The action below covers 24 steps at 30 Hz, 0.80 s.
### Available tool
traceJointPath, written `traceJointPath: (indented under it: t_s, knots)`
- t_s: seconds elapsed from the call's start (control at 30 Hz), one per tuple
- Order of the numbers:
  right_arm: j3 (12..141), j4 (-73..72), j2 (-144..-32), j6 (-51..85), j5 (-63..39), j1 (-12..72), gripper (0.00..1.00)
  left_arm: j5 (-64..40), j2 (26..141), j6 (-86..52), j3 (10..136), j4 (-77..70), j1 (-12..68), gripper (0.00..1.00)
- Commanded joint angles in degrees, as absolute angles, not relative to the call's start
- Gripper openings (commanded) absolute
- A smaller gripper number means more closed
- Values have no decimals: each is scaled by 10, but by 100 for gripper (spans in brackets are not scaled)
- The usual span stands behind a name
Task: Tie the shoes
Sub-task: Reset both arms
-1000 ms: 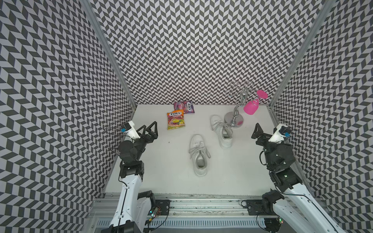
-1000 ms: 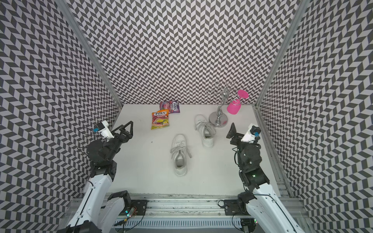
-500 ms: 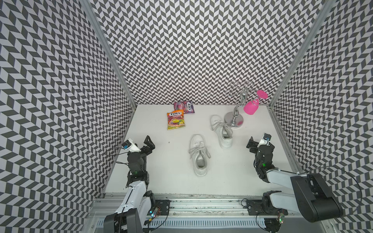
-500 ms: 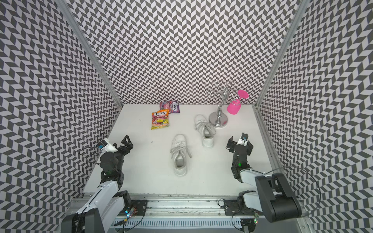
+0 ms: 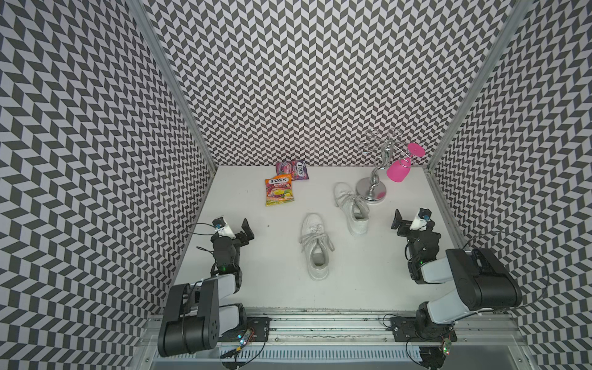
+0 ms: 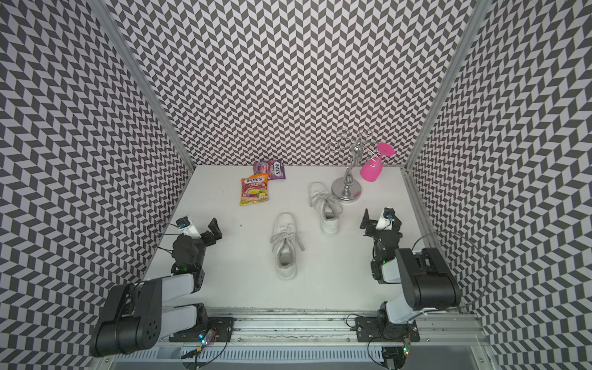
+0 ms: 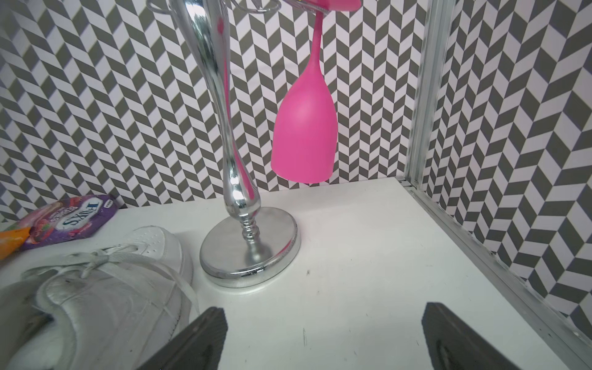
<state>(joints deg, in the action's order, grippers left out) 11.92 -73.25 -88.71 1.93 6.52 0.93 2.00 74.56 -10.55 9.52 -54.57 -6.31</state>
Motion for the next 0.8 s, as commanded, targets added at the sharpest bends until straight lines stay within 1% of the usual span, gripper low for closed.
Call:
traceJointPath:
  t_s: [0.0, 0.03, 0.1, 0.13, 0.17, 0.23, 0.3, 0.77]
  knots:
    - [145, -703, -870, 19, 43, 7, 100, -12, 787, -36, 144, -621, -43, 100]
    - [141, -719, -874, 20, 43, 7, 100, -17, 800, -39, 160, -602, -39, 100]
    - [132, -747, -880, 19, 41, 8, 100, -26, 852, -27, 144, -688, -27, 100]
    - [132, -758, -883, 18, 41, 7, 100, -22, 894, -14, 137, -748, -18, 100]
    - [132, -761, -883, 17, 41, 7, 100, -14, 910, 0, 131, -782, -5, 100]
    - [132, -761, -883, 16, 42, 8, 100, -1, 876, 1, 161, -670, 4, 100]
    - [132, -755, -882, 16, 42, 8, 99, -4, 890, 4, 158, -696, 3, 100]
    - [142, -722, -878, 11, 41, 12, 99, 3, 886, 0, 157, -689, 3, 100]
